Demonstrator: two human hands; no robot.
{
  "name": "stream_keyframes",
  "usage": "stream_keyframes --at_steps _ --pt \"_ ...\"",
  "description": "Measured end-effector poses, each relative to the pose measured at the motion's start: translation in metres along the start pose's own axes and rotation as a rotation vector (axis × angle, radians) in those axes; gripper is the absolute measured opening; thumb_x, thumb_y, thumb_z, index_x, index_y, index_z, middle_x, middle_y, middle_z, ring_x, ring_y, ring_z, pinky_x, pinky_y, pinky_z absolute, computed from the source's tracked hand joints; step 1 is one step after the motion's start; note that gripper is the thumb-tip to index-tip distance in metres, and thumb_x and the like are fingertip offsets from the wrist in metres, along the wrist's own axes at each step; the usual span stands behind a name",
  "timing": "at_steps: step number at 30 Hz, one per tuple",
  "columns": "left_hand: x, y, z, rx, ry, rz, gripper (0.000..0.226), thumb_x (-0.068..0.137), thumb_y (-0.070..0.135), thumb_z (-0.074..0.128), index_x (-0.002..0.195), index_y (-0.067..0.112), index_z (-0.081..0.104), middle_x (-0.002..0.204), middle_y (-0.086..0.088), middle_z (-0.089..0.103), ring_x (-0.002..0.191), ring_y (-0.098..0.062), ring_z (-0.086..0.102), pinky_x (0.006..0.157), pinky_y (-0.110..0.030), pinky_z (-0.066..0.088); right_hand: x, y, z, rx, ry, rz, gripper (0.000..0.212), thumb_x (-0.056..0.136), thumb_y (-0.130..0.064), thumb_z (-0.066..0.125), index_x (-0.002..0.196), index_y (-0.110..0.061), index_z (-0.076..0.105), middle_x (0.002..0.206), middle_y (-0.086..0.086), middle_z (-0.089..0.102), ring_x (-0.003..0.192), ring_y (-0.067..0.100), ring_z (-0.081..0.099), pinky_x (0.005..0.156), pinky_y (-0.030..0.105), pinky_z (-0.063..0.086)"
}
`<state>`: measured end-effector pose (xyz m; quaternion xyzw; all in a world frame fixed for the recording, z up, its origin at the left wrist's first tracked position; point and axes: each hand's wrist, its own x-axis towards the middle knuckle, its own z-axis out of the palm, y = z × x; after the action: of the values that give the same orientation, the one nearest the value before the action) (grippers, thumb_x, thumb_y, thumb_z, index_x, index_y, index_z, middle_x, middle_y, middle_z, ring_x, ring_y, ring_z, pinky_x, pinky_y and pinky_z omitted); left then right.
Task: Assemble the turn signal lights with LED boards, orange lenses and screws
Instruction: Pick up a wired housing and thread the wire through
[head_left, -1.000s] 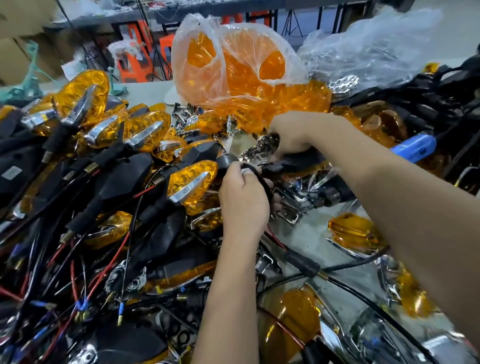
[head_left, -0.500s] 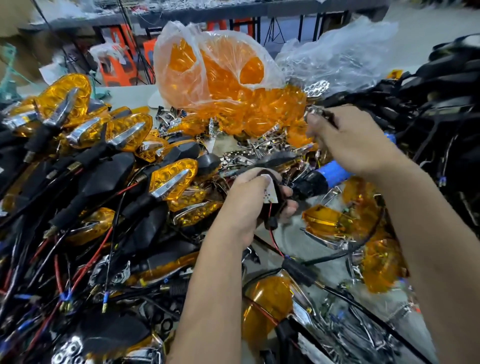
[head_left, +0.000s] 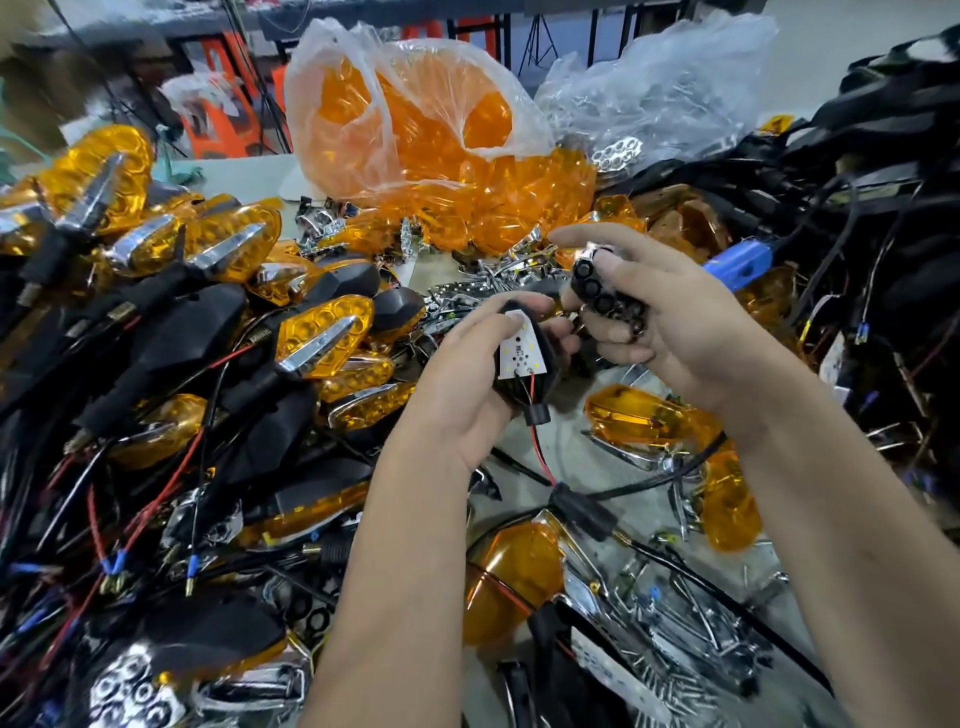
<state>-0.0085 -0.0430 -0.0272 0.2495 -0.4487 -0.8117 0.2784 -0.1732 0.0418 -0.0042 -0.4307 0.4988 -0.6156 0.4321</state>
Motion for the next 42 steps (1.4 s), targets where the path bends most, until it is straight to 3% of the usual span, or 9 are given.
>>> stream_keyframes --at_steps 4,8,14,16,18,24,28,34,42 --pt "-0.003 0.001 0.003 0.012 -0.053 0.141 0.028 0.108 0.009 0.042 0.106 0.015 0.069 0.114 -0.018 0.068 0.104 -0.032 0.062 0.088 -0.046 0.05 -0.002 0.008 0.004 -0.153 -0.006 -0.02 0.014 0.095 -0.019 0.071 0.104 -0.02 0.059 0.072 -0.007 0.048 0.056 0.012 0.036 0.044 0.025 0.029" --pt "-0.005 0.001 0.006 0.03 -0.041 0.215 0.028 0.109 0.007 0.04 0.11 0.012 0.068 0.122 -0.027 0.062 0.107 -0.036 0.059 0.09 -0.05 0.048 -0.003 0.012 0.015 -0.3 -0.02 -0.09 0.03 0.091 -0.012 0.078 0.097 -0.011 0.049 0.069 -0.016 0.06 0.044 0.001 0.045 0.043 0.014 0.036" --pt "-0.006 0.002 0.002 0.116 -0.028 0.243 0.034 0.109 0.005 0.042 0.113 0.017 0.073 0.133 -0.018 0.065 0.122 -0.038 0.062 0.092 -0.047 0.052 0.001 0.017 0.023 -0.452 0.096 -0.164 0.026 0.083 -0.014 0.084 0.097 -0.023 0.064 0.075 -0.013 0.062 0.05 -0.001 0.051 0.051 0.011 0.042" --pt "-0.006 0.005 -0.003 0.205 -0.013 0.271 0.031 0.108 0.007 0.047 0.118 0.018 0.074 0.126 -0.014 0.069 0.116 -0.031 0.066 0.092 -0.041 0.056 0.001 0.016 0.021 -0.47 0.1 -0.167 0.024 0.083 -0.015 0.084 0.098 -0.023 0.067 0.072 -0.012 0.061 0.052 0.001 0.051 0.052 0.013 0.043" --pt "-0.007 0.008 -0.011 0.303 0.029 0.305 0.028 0.105 0.007 0.054 0.117 0.018 0.077 0.117 -0.01 0.074 0.113 -0.032 0.068 0.095 -0.045 0.057 0.001 0.015 0.02 -0.475 0.097 -0.171 0.02 0.084 -0.013 0.083 0.095 -0.022 0.069 0.068 -0.011 0.057 0.05 0.001 0.048 0.05 0.014 0.042" --pt "-0.011 0.014 -0.023 0.384 0.086 0.324 0.023 0.101 0.003 0.059 0.112 0.01 0.079 0.103 -0.01 0.079 0.091 -0.023 0.076 0.077 -0.04 0.063 0.0 0.015 0.022 -0.454 0.059 -0.162 0.016 0.086 -0.009 0.081 0.093 -0.02 0.072 0.062 -0.016 0.056 0.047 -0.001 0.052 0.047 0.01 0.041" --pt "-0.012 0.014 -0.024 0.395 0.121 0.331 0.022 0.1 0.001 0.061 0.103 0.012 0.08 0.089 -0.006 0.08 0.078 -0.017 0.077 0.063 -0.026 0.06 -0.002 0.013 0.022 -0.446 0.057 -0.16 0.013 0.088 -0.008 0.079 0.094 -0.015 0.071 0.064 -0.015 0.056 0.048 0.0 0.052 0.048 0.009 0.04" --pt "-0.011 0.014 -0.026 0.393 0.092 0.379 0.024 0.098 -0.001 0.062 0.098 0.013 0.081 0.087 -0.006 0.079 0.077 -0.019 0.077 0.062 -0.027 0.059 -0.005 0.008 0.025 -0.473 0.054 -0.182 0.015 0.088 -0.005 0.078 0.09 -0.017 0.07 0.068 -0.014 0.057 0.051 -0.001 0.051 0.051 0.009 0.041" --pt "-0.01 0.015 -0.029 0.399 0.069 0.396 0.025 0.097 0.001 0.06 0.095 0.014 0.081 0.088 -0.008 0.076 0.079 -0.024 0.075 0.066 -0.033 0.06 -0.008 0.004 0.029 -0.538 0.036 -0.227 0.014 0.087 -0.005 0.078 0.093 -0.015 0.07 0.085 0.001 0.061 0.072 0.004 0.053 0.068 0.021 0.052"
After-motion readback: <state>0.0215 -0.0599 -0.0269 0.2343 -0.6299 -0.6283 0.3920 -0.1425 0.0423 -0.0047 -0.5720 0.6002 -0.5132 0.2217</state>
